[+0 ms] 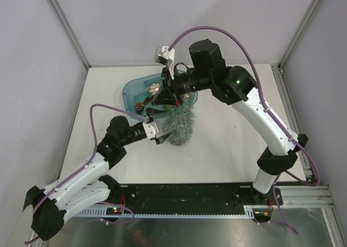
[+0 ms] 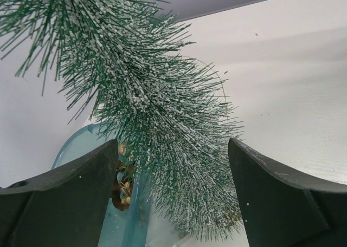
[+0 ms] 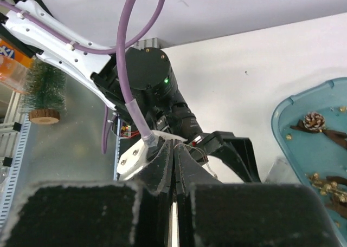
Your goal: Decorate the small christmas tree
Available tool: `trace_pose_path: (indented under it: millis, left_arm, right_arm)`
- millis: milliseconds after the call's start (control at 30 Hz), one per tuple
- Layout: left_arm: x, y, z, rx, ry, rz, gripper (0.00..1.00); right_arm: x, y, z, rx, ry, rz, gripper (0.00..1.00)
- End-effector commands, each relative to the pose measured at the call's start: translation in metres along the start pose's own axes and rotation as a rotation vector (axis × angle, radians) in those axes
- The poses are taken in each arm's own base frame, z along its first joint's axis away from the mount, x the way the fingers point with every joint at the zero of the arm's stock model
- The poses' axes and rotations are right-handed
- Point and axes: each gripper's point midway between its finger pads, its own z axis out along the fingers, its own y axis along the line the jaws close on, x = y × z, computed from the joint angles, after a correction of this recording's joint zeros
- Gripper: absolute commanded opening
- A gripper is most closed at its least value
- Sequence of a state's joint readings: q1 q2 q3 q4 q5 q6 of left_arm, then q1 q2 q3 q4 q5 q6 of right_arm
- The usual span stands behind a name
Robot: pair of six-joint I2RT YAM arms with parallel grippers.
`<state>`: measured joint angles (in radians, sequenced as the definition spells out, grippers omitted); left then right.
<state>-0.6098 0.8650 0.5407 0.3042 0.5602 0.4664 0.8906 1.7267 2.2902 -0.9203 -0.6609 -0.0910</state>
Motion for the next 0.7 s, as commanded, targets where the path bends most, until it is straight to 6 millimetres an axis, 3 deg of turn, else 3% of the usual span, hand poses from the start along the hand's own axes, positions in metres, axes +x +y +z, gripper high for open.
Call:
trace_pose_path:
  millis: [0, 367, 500, 667]
  left_arm:
    - [-0.013, -0.005, 0.002, 0.011, -0.054, 0.026, 0.86]
    - [-0.018, -0.019, 0.002, 0.075, -0.091, 0.129, 0.82]
    - [-0.016, -0.022, 0.002, 0.083, -0.091, 0.15, 0.72]
    - [-0.015, -0.02, 0.003, 0.079, -0.089, 0.166, 0.52]
  right_arm:
    - [-0.021, 0.001, -0.001, -0.118, -0.076, -0.054, 0.0]
    - [-0.014, -0.039, -0.003, -0.201, -0.089, 0.005, 0.0]
    - [-0.013, -0.048, -0.013, -0.184, -0.1, 0.014, 0.01]
    - [-0.016, -0.058, -0.027, -0.203, -0.149, 0.049, 0.03]
